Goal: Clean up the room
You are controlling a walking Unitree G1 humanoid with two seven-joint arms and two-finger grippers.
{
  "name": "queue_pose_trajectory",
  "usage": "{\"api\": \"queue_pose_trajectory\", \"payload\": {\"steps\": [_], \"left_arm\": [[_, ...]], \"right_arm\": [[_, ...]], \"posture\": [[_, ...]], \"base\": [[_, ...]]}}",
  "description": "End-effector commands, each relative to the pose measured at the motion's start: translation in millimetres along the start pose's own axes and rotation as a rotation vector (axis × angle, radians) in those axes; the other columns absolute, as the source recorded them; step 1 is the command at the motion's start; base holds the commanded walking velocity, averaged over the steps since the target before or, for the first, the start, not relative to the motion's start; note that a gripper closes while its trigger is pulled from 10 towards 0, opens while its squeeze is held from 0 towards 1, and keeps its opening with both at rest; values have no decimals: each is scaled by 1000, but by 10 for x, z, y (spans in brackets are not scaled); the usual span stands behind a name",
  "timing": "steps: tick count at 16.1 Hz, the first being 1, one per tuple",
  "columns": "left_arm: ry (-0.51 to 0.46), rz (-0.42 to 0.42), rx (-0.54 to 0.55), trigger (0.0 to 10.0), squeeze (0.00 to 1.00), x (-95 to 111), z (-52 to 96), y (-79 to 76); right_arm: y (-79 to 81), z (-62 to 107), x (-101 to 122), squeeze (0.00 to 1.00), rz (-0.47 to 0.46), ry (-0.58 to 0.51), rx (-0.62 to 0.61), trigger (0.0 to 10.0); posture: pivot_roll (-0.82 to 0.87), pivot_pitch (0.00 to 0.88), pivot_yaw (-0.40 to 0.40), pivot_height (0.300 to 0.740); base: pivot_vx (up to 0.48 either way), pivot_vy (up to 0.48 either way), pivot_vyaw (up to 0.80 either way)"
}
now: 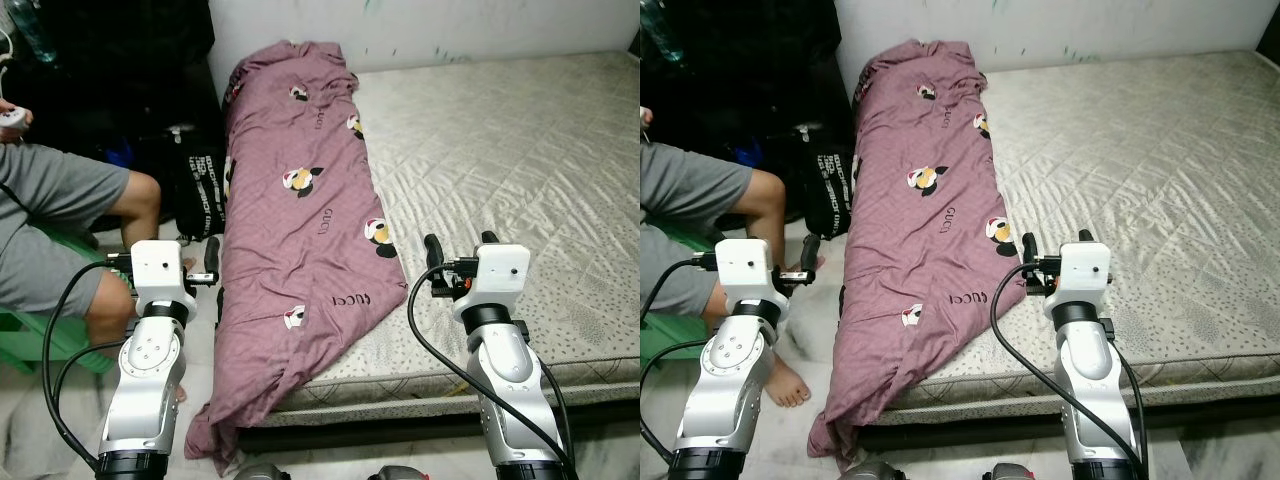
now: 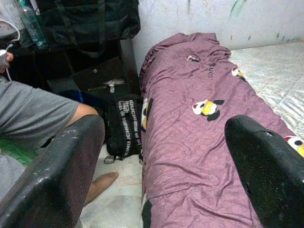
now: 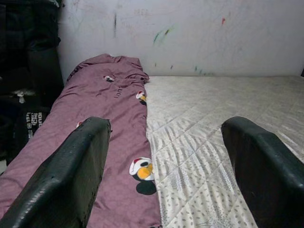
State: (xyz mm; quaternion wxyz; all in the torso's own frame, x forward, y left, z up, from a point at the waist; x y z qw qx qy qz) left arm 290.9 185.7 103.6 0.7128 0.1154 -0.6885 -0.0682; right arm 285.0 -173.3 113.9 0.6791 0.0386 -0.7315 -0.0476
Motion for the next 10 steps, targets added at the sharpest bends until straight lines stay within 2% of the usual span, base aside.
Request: {"api": "queue_pose_trajectory", "payload": {"steps": [1, 8, 10], "left_arm": [[0, -3, -1, 10000, 0, 18, 10, 8], [-8, -4, 20, 10000, 0, 54, -25, 23], [-12, -4, 19, 10000, 0, 66, -36, 10]], "right_arm": [[28, -9, 47, 0, -11, -10, 10, 10000], [34, -41, 62, 0, -9, -5, 18, 10000], [33, -48, 66, 0, 0, -2, 21, 10000]], "posture": [[-108, 0, 100, 682], [-108, 20, 91, 602], [-109, 23, 88, 598]], "base": [[0, 0, 0], [0, 0, 0], [0, 0, 0]]}}
Point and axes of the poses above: a point about 5 cm out from each wrist's last joint towards the gripper, its own z axis pointing back from the gripper into the wrist, its own x axis along the axis of the wrist's last joint, y = z × x, the point moved 2 cm from there along -z, pointing out of the wrist towards the gripper, and after that the axes turned 11 degrees about -z, right-handed, at the moved point
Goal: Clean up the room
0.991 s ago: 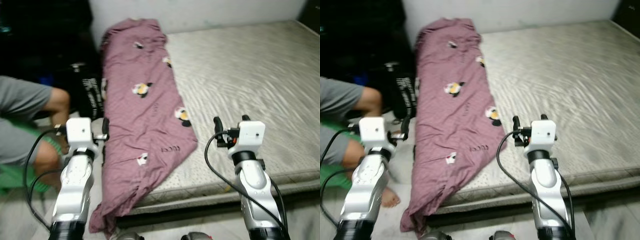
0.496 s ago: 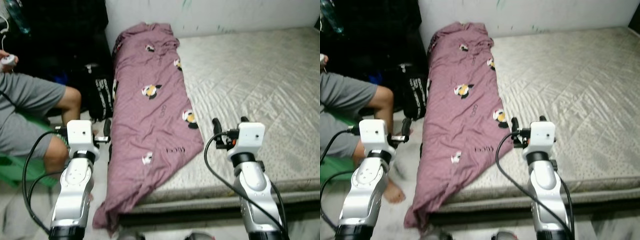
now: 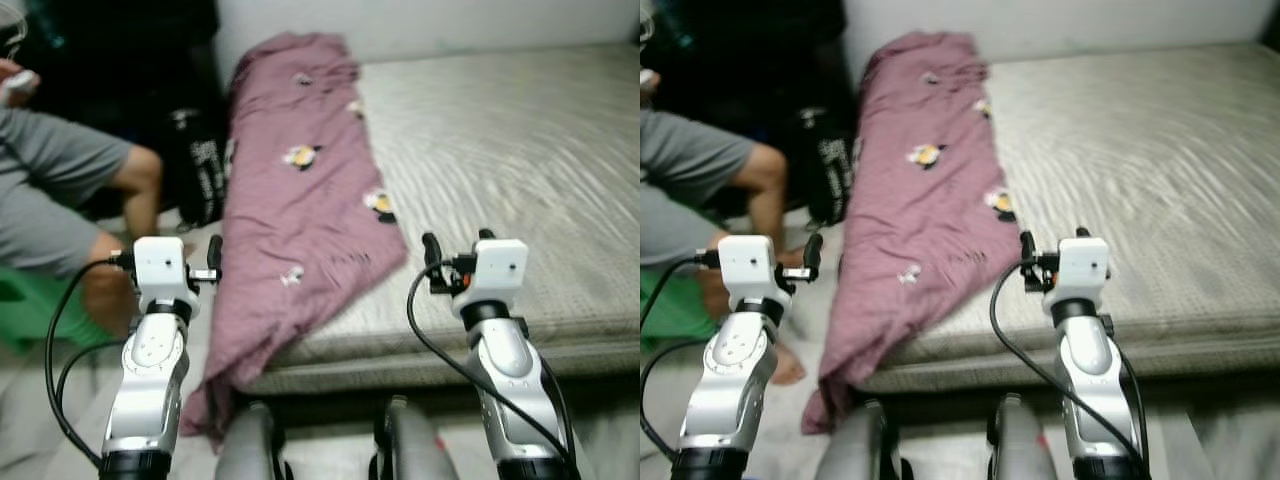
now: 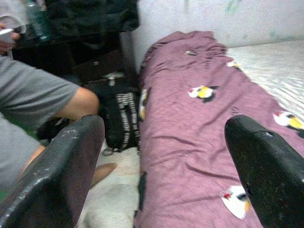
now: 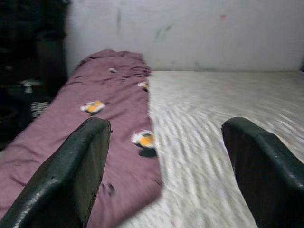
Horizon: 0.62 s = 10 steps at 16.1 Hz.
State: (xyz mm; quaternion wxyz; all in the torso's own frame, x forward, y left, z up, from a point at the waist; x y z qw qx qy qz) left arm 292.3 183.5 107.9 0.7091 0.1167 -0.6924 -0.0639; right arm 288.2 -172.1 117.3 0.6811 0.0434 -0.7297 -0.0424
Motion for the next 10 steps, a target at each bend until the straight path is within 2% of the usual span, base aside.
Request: {"api": "queue_pose_trajectory", "payload": {"steps": [1, 8, 10], "left_arm": [[-4, -6, 5, 10000, 0, 21, -29, 13], [-23, 35, -31, 10000, 0, 54, -24, -20], [-33, 47, -45, 10000, 0, 61, -14, -26]], "right_arm": [[14, -16, 36, 0, 0, -9, 7, 10000], [7, -7, 38, 0, 11, -2, 11, 10000], [2, -9, 37, 0, 14, 2, 13, 10000]], "posture": [[-109, 23, 87, 598], [-107, 34, 78, 598], [-106, 39, 74, 598]], "base": [[0, 0, 0], [0, 0, 0], [281, 0, 0]]}}
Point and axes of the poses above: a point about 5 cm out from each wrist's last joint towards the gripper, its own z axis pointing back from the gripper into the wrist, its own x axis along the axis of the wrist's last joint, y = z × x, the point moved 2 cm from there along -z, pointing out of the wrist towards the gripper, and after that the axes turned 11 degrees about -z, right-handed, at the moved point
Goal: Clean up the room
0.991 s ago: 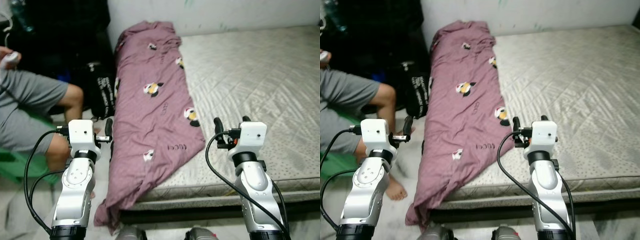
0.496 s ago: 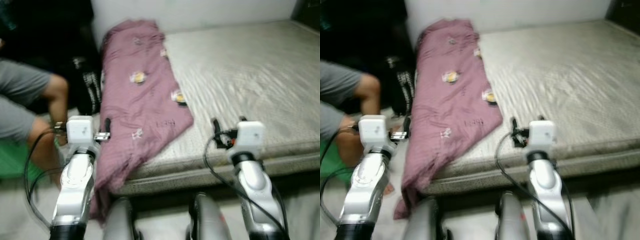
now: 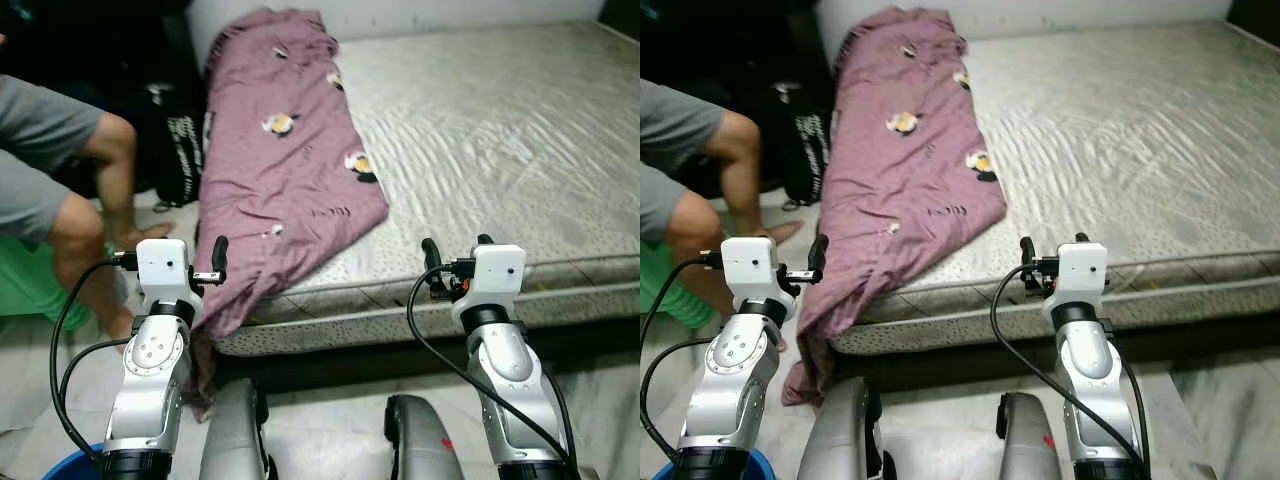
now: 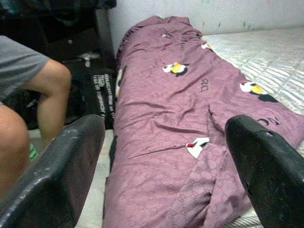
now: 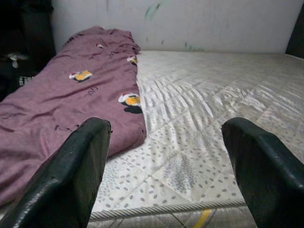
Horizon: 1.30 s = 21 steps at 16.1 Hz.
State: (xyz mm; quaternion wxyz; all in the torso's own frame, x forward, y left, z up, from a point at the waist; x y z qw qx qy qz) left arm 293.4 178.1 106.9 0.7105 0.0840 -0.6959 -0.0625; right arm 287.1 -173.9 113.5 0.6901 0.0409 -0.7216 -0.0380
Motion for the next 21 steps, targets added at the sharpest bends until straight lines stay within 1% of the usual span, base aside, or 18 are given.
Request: {"api": "queue_pose_trajectory", "payload": {"steps": [1, 21], "left_arm": [[-24, -2, 0, 10000, 0, 59, -5, 27], [-25, 5, -12, 10000, 0, 65, -21, 8]], "right_arm": [[25, -22, 72, 0, 6, -21, 11, 10000], [31, -31, 64, 0, 15, -15, 17, 10000]], "posture": [[-105, 39, 73, 598], [-106, 37, 69, 598]], "base": [[307, 0, 0], [332, 0, 0]]}}
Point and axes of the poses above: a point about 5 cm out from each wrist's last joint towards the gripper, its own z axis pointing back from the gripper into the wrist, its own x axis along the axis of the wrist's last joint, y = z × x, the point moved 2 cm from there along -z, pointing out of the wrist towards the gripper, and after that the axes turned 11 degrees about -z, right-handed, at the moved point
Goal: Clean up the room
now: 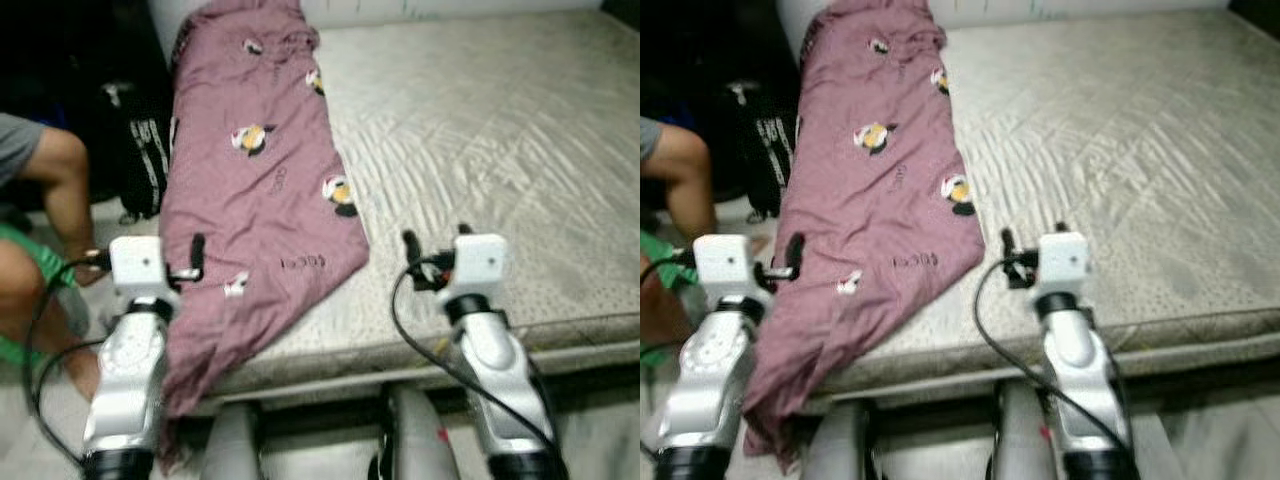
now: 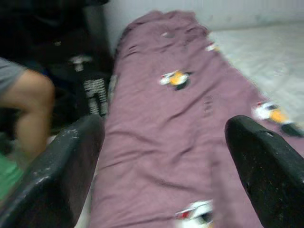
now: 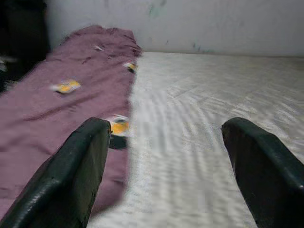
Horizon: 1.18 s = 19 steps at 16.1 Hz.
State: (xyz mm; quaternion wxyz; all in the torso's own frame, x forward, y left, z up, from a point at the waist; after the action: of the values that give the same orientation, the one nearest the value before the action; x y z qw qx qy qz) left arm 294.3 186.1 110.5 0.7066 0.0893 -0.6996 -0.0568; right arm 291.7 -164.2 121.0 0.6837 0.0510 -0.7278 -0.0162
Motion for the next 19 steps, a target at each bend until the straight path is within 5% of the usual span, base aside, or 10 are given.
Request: {"api": "queue_pose_trajectory", "payload": {"steps": [1, 3, 4, 5, 10, 16, 19], "left_arm": [[-16, 4, -29, 10000, 0, 46, -9, -78], [-16, 4, -29, 10000, 0, 46, -9, -78], [120, 13, 150, 10000, 0, -131, -196, 206], [177, 23, 224, 10000, 0, -186, -246, 294], [244, 28, 211, 10000, 0, -299, -203, 258], [414, -28, 132, 10000, 0, -582, -356, 208], [469, -110, -38, 10000, 0, -657, -493, -13]], "right_arm": [[-72, 22, 2, 0, 0, 0, -30, 10000], [-72, 22, 2, 0, 0, 0, -30, 10000], [-221, 155, -1, 0, 29, 28, -60, 10000], [-287, 227, 1, 0, 44, 42, -73, 10000], [-288, 254, 2, 0, 49, 53, -68, 10000], [-394, 399, -3, 0, 80, 84, -81, 10000], [-456, 473, 2, 0, 95, 101, -92, 10000]], "posture": [[-106, 37, 69, 598], [-106, 37, 69, 598], [-133, 143, 55, 598], [-135, 146, 52, 598], [-136, 152, 49, 593], [-155, 164, 41, 533], [-178, 165, 38, 533]], "base": [[334, 0, 0], [334, 0, 0], [0, 0, 0], [0, 0, 0], [0, 0, 0], [0, 0, 0], [0, 0, 0]]}}
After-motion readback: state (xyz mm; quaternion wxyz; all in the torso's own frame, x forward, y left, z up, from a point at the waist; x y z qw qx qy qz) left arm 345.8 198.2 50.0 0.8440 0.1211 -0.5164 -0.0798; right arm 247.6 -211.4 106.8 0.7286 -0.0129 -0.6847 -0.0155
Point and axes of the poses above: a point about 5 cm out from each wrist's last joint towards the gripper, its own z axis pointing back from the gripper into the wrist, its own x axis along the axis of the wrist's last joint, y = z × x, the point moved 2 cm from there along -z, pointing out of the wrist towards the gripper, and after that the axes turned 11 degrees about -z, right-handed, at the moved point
